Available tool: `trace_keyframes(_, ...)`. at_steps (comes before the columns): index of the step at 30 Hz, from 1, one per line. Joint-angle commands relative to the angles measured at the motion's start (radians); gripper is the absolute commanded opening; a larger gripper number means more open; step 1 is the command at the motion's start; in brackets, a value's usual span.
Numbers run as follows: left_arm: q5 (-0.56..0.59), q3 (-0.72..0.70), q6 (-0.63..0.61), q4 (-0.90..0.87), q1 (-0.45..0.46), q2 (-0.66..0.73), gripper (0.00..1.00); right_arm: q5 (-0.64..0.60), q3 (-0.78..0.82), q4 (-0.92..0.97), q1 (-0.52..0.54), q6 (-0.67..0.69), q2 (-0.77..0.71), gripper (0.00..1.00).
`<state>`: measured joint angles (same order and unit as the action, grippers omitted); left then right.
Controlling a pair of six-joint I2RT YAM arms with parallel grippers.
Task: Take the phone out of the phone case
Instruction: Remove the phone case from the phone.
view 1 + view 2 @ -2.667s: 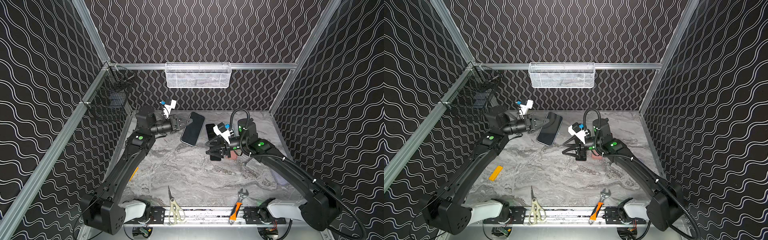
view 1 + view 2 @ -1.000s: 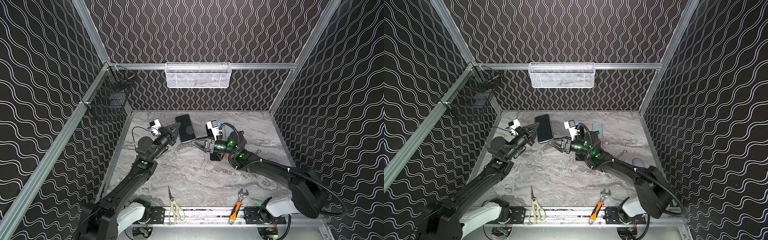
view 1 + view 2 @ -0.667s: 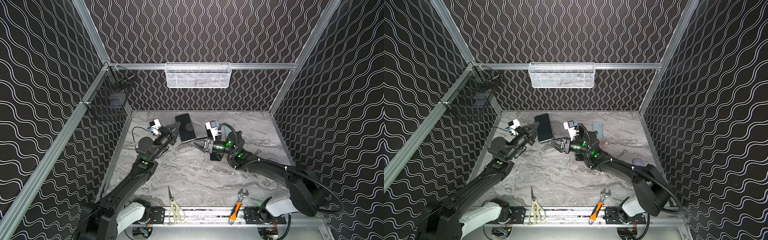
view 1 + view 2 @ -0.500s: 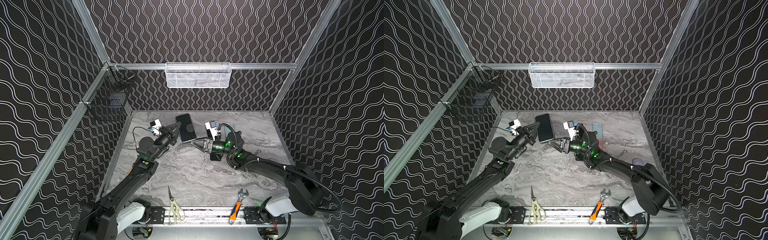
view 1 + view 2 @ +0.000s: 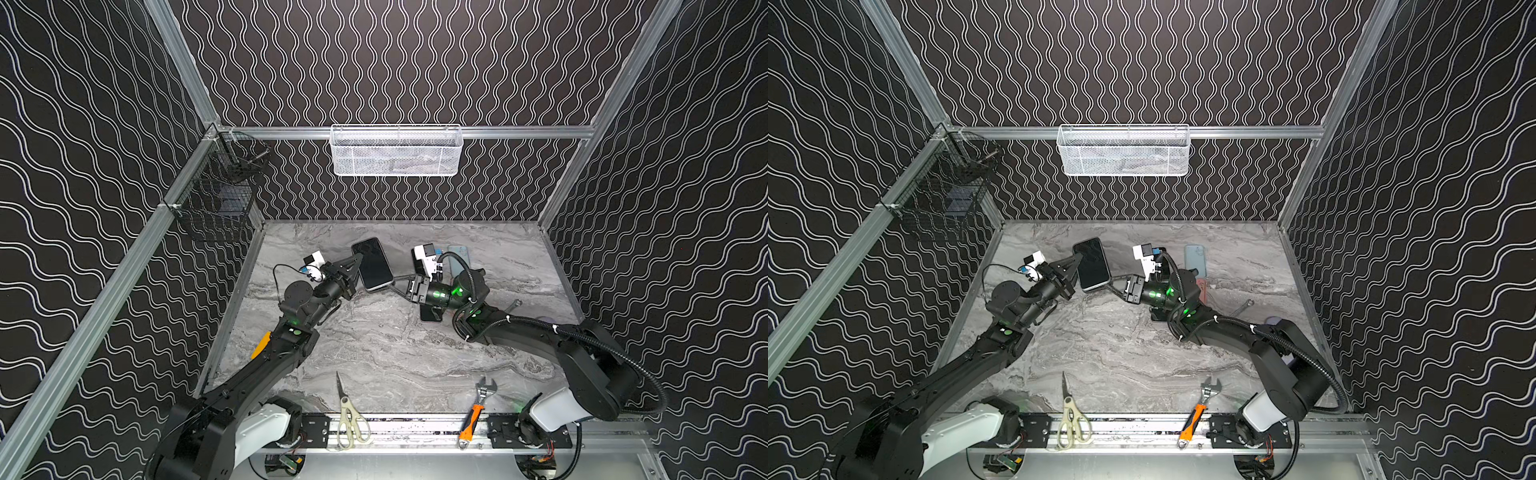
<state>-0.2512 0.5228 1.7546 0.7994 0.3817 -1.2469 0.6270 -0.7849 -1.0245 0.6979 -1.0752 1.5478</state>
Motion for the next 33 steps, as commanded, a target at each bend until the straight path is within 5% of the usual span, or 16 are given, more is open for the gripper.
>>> trace_keyframes(1, -0.005, -0.011, 0.017, 0.058, 0.005, -0.009, 0.0, -0.057, 0.005, -0.112, -0.003, -0.067, -0.001, 0.3)
trace_keyframes(16, -0.008, -0.007, -0.014, 0.058, 0.015, -0.063, 0.0, -0.089, 0.018, -0.259, -0.002, -0.213, 0.081, 0.21)
trace_keyframes(24, -0.01, -0.002, -0.038, 0.058, 0.015, -0.083, 0.0, -0.087, 0.024, -0.252, -0.002, -0.211, 0.065, 0.06)
trace_keyframes(33, -0.022, 0.0, -0.053, 0.058, 0.016, -0.091, 0.29, -0.113, 0.057, -0.352, -0.005, -0.29, 0.084, 0.0)
